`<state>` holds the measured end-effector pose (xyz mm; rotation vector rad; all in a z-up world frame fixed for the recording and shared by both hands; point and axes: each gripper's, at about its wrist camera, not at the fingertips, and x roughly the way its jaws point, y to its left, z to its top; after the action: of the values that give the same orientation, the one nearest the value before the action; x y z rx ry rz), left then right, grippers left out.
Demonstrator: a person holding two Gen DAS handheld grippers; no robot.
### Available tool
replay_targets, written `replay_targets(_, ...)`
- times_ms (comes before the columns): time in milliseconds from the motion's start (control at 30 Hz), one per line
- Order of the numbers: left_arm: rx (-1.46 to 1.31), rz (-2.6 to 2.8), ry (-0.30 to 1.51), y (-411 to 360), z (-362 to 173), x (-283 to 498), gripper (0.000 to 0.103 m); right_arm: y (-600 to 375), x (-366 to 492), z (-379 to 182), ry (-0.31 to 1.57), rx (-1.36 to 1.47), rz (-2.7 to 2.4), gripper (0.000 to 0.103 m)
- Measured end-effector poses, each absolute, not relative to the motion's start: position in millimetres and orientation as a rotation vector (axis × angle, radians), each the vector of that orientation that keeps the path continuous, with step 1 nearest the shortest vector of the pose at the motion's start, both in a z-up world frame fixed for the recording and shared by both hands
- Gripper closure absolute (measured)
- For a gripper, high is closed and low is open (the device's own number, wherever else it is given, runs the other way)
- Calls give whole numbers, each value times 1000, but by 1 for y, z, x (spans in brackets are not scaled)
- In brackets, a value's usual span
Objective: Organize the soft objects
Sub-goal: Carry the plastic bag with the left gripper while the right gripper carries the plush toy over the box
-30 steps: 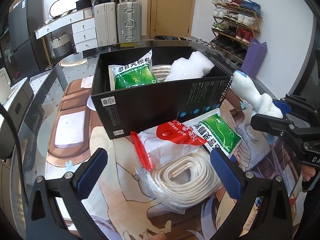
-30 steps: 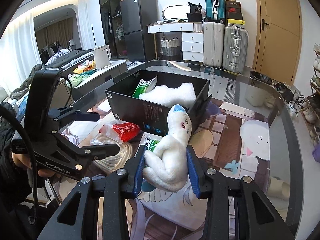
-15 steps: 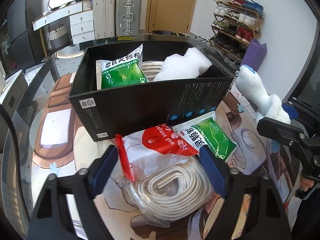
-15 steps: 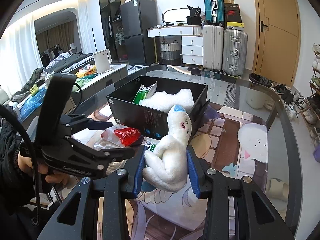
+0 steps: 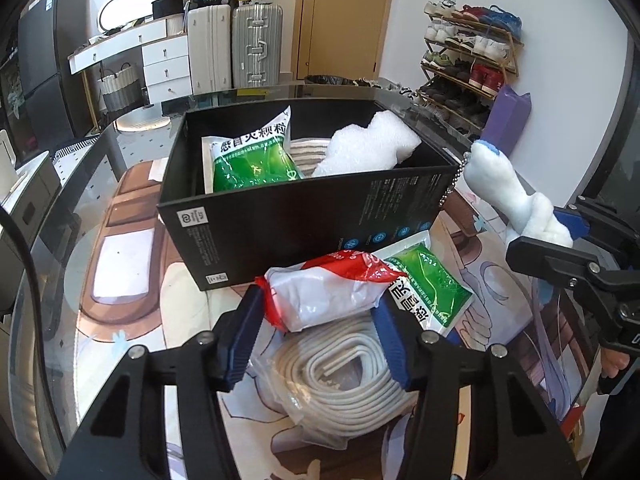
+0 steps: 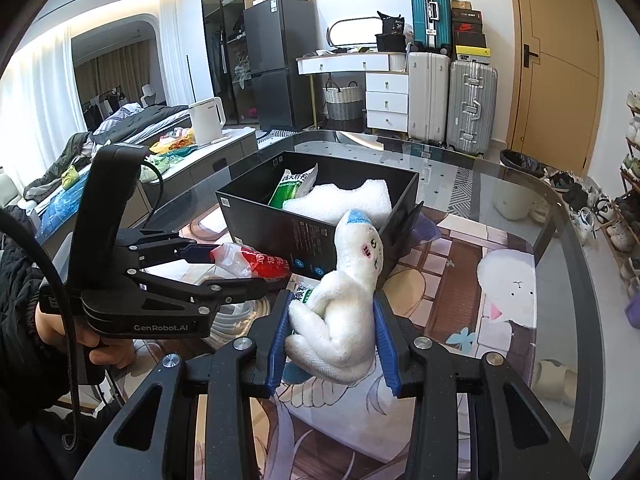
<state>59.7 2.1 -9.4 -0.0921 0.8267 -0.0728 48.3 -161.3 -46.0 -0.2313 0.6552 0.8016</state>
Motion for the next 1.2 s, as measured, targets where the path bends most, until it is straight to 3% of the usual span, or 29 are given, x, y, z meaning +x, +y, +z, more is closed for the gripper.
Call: replay_targets(1200,-101,-46,647,40,50,38,49,-153,43,-26,566,-182,836,64)
